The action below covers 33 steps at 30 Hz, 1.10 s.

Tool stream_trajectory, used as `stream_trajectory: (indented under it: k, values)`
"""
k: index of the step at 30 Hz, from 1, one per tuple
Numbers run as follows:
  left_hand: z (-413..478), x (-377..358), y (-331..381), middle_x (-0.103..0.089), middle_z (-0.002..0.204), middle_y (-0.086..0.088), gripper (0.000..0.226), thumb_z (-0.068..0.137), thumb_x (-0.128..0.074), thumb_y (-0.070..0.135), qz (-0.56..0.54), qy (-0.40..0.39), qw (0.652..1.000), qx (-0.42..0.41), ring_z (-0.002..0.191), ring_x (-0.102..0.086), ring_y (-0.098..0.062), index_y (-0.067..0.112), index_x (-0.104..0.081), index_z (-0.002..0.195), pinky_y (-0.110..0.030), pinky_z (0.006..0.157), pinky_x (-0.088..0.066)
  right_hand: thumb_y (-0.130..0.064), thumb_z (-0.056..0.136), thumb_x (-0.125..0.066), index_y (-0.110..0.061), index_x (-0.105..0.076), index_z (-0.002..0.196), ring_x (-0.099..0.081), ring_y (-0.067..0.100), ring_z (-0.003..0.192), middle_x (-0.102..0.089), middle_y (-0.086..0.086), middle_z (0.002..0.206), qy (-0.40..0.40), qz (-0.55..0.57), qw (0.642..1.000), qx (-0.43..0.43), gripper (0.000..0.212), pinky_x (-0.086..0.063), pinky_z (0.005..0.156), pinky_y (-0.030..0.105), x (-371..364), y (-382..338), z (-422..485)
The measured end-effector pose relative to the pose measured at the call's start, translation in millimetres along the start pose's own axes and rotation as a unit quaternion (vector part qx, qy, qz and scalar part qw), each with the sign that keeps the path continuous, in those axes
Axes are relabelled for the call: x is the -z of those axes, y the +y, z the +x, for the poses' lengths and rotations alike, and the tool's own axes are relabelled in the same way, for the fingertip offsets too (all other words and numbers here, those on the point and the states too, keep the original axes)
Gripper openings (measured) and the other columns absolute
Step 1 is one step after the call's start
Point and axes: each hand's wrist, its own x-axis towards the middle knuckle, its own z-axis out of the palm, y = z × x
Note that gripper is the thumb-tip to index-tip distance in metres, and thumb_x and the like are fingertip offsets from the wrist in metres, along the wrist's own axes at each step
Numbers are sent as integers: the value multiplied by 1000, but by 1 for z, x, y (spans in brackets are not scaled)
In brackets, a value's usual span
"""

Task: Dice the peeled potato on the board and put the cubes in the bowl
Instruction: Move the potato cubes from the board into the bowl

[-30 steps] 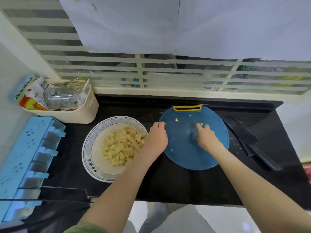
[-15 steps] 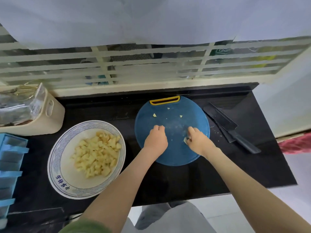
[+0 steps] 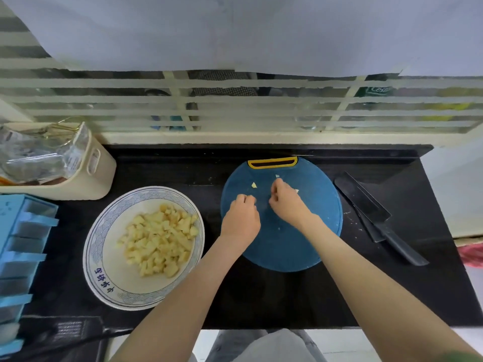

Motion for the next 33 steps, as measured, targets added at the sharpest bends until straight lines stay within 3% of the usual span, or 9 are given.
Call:
stream_trajectory:
  k: [3,6,9,12,17,22,26,30,33]
  values:
    - [-4,11,-15,-51,124,-3,28,100,-40,15,-32,44,999,-6,110,-51,-17,10,-55,123,-24,84,-41,1,95,-41,-2,-44,113,-49,27,87,-48,11,102,-9,-42,999,22,18,-31,69,30,-17,-18,29]
    - [-8,21,-26,-53,121,-3,25,98,-44,13,-63,60,996,-3,108,-53,-17,9,-58,118,-27,88,-44,-2,99,-41,0,-35,132,-54,31,102,-44,17,126,-22,-154,987,28,34,-43,79,34,-37,-21,45]
    - [-11,31,-37,-52,122,-3,25,98,-43,14,-69,65,995,20,109,-52,-18,10,-57,119,-30,88,-45,-2,99,-44,-2,-34,133,-54,32,102,-40,18,127,-26,-195,980,8,36,-45,80,37,-45,-24,51]
    - [-14,40,-43,-51,122,-3,26,99,-41,15,-69,69,995,35,106,-53,-17,10,-56,120,-25,84,-44,-3,98,-45,3,-40,121,-50,32,98,-43,20,120,-58,-136,989,-16,25,-42,82,39,-40,-33,52]
    - [-22,61,-45,-51,112,-6,23,97,-45,19,-94,125,980,127,86,-56,-18,9,-46,117,-27,68,-43,-7,89,-49,-11,-43,92,-53,26,79,-55,13,97,-40,47,998,15,7,-39,61,33,-32,-78,31]
    - [-37,81,-59,-46,125,-13,38,96,-42,13,-84,112,956,258,102,-56,-29,5,-33,132,-31,68,-39,-9,91,-52,-15,-52,98,-52,16,76,-55,3,92,-92,81,984,129,10,-44,67,24,-49,-145,-3]
    - [-60,97,-82,-43,129,-16,41,94,-41,9,-48,94,947,303,104,-56,-31,5,-31,134,-33,69,-43,-16,100,-45,-15,-58,129,-56,22,117,-61,5,129,-216,-29,960,174,32,-43,99,30,-69,-175,-18]
    - [-83,99,-100,-37,139,-16,52,93,-41,8,-64,73,939,331,111,-54,-31,4,-23,142,-33,75,-44,-7,95,-44,-23,-64,120,-58,15,116,-66,-5,123,-149,16,977,151,36,-43,103,33,-73,-177,-20]
    - [-104,98,-110,-41,138,-14,60,95,-40,12,-72,62,927,362,113,-54,-30,4,-14,148,-36,83,-45,-12,91,-58,-22,-60,96,-59,14,92,-64,-5,94,-100,92,983,121,11,-49,85,29,-75,-169,-23]
